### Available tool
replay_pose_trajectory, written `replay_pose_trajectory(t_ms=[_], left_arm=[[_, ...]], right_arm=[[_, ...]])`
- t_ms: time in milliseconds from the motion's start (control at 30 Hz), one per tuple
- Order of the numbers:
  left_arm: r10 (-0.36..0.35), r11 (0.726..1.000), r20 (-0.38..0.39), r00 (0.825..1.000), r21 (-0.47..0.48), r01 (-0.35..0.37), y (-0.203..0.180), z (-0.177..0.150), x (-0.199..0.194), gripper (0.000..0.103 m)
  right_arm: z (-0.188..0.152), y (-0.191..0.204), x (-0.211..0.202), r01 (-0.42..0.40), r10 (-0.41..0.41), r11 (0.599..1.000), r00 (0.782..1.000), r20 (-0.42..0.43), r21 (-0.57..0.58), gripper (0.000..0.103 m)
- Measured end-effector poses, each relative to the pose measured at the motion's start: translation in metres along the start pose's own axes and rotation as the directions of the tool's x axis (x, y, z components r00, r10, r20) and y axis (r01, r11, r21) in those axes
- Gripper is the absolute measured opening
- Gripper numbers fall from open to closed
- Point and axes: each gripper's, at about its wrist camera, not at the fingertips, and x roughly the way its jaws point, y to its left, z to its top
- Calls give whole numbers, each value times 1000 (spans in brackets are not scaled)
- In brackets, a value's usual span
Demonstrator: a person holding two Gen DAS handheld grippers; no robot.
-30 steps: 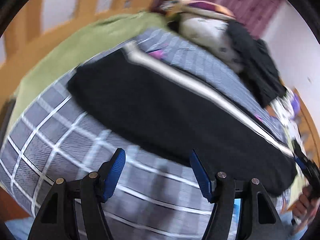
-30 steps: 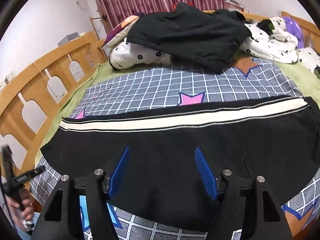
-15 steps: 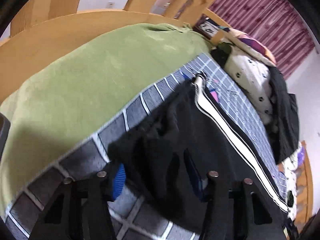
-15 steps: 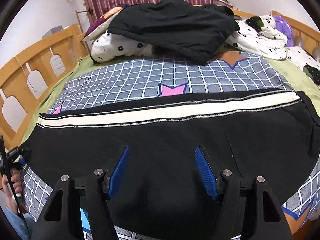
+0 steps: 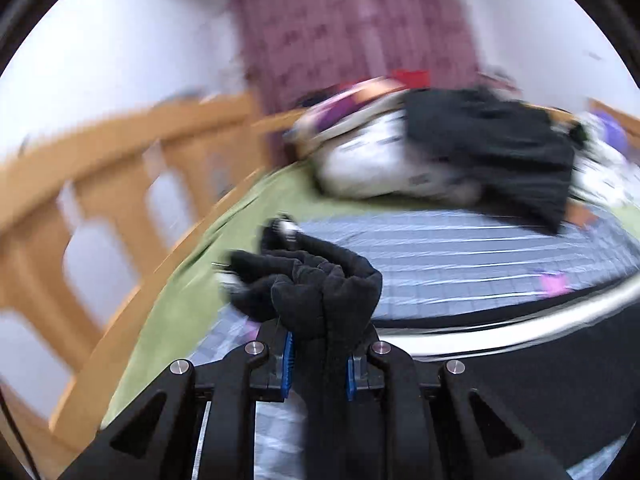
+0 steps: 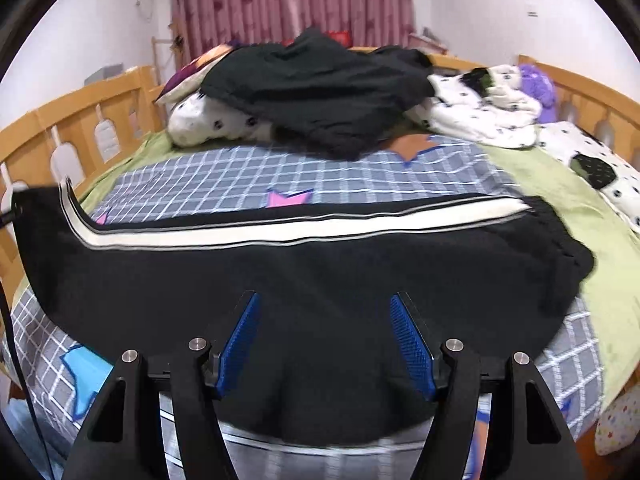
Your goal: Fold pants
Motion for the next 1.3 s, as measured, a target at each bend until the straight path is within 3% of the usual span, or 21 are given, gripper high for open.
replay_pose_trajectory(t_ms=[167, 233, 333, 400, 467, 500, 533, 667, 700, 767, 833, 1000, 1133, 1300], left_arm=[[-204, 967, -7, 979, 152, 203, -138, 1, -34, 18], [-279, 938, -44, 959, 199, 282, -193, -17, -40, 18], [-382, 877, -182, 906, 236, 418, -268, -66, -38, 18], [-369, 862, -261, 892, 262, 433, -299, -99, -34, 17], [-303, 874, -249, 920, 312, 372, -313, -122, -29, 18], [-296, 870, -209, 932, 345, 353, -313, -129, -35, 19], [-311, 861, -204, 928, 353, 366, -309, -131, -41, 22], [-491, 802, -263, 831, 237, 549, -260, -121, -58, 57], [-503, 808, -241, 830, 209, 550, -242, -119, -62, 69], [-500, 832, -187, 846, 166, 529, -211, -121, -70, 76], [-465, 866, -168, 869, 119, 486, -172, -125, -66, 76], [-314, 946, -231, 921, 10, 325, -88, -149, -33, 76], [-286, 958, -276, 917, -54, 283, -42, -168, -15, 76], [-295, 955, -261, 919, -65, 288, -34, -167, -4, 76]], right_arm=[[-11, -70, -19, 44, -52, 988, 998, 47, 146, 67], [-15, -96, -25, 63, -77, 976, 995, 63, 209, 67], [-24, -135, -31, 107, -138, 944, 987, 77, 313, 67], [-28, -152, -33, 105, -143, 922, 987, 75, 372, 67], [-29, -162, -32, 63, -104, 908, 992, 78, 414, 67], [-29, -164, -31, 35, -77, 906, 994, 82, 422, 67], [-29, -162, -29, 23, -62, 909, 995, 82, 417, 67], [-23, -141, -20, 14, -41, 942, 997, 72, 335, 67], [-25, -136, -21, 7, -32, 948, 997, 71, 318, 67], [-21, -119, -15, -37, 23, 960, 998, 55, 278, 67], [-19, -100, -9, -86, 79, 965, 996, 36, 249, 67], [-11, -40, 20, -230, 243, 958, 968, -57, 173, 67], [-10, -4, 39, -234, 247, 965, 963, -107, 121, 64], [-17, 13, 65, -214, 233, 969, 956, -178, 119, 53]])
